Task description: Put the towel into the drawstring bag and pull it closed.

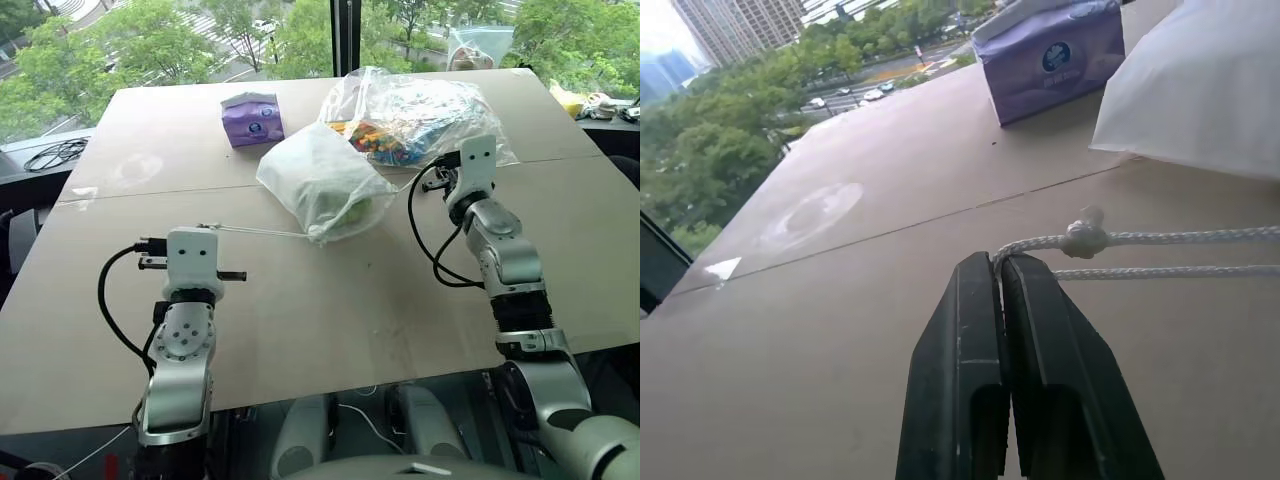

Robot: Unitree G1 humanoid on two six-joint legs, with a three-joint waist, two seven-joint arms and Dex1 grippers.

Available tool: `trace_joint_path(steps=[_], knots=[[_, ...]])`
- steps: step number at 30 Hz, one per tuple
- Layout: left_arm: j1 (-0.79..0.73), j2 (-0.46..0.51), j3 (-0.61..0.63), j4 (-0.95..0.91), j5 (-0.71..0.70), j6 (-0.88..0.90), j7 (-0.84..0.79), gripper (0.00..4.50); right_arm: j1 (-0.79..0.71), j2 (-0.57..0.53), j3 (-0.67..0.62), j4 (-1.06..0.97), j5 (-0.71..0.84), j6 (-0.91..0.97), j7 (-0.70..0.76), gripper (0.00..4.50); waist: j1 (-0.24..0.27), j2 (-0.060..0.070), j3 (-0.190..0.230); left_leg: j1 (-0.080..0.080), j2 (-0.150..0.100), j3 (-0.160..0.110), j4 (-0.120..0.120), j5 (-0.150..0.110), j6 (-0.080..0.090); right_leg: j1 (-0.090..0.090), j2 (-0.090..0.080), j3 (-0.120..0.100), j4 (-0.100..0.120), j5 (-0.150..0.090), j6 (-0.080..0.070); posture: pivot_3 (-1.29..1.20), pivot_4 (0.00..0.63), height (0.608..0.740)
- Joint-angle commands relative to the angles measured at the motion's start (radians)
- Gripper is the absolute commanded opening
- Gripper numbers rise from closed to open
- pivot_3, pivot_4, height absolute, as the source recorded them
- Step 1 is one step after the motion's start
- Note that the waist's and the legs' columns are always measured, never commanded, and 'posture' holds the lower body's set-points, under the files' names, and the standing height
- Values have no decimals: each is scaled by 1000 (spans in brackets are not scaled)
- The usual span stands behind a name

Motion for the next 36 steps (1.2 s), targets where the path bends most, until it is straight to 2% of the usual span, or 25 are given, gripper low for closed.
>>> trace_joint_path(steps=[1, 7, 13, 18, 25, 32, 36], knots=[[-53, 1, 52, -21, 95, -20, 105, 117, -2, 6, -7, -58, -10, -25, -23, 0, 0, 0, 0, 0, 0, 0, 0, 0, 0, 0, 0, 0, 0, 0, 0, 0, 150, 740], [-133, 0, 109, -13, 197, -1, 220, 117, -25, 14, -34, -14, -43, -52, -111, 0, 0, 0, 0, 0, 0, 0, 0, 0, 0, 0, 0, 0, 0, 0, 0, 0, 150, 740], [-201, 13, 186, 16, 221, 30, 268, 117, -54, 32, -102, 37, -42, -68, -247, 0, 0, 0, 0, 0, 0, 0, 0, 0, 0, 0, 0, 0, 0, 0, 0, 0, 150, 740], [-245, -25, 318, 88, 145, 79, 315, 117, -87, 73, -238, 84, 36, -31, -397, 0, -1, -1, 0, 0, 0, 0, 0, 0, 0, 0, 0, -1, 0, 1, 0, 0, 150, 740], [-288, -41, 434, 157, 91, 112, 405, 117, -93, 42, -353, 117, 61, -60, -597, 0, 1, -1, 0, -1, 0, 0, 0, 0, 0, 0, 0, -1, 0, 1, 1, 0, 150, 740], [-299, -40, 454, 186, 72, 115, 466, 117, -88, 15, -401, 110, 70, -108, -734, 0, -1, -1, 0, -1, 0, 0, 0, 0, 0, 0, 0, -1, 0, 1, 1, 0, 150, 740], [-311, -39, 458, 215, 43, 103, 479, 117, -91, 11, -394, 101, 77, -112, -748, 0, -1, -1, 0, -1, 0, 0, 0, 0, 0, 0, 0, -1, 0, 1, 1, 0, 150, 740]])
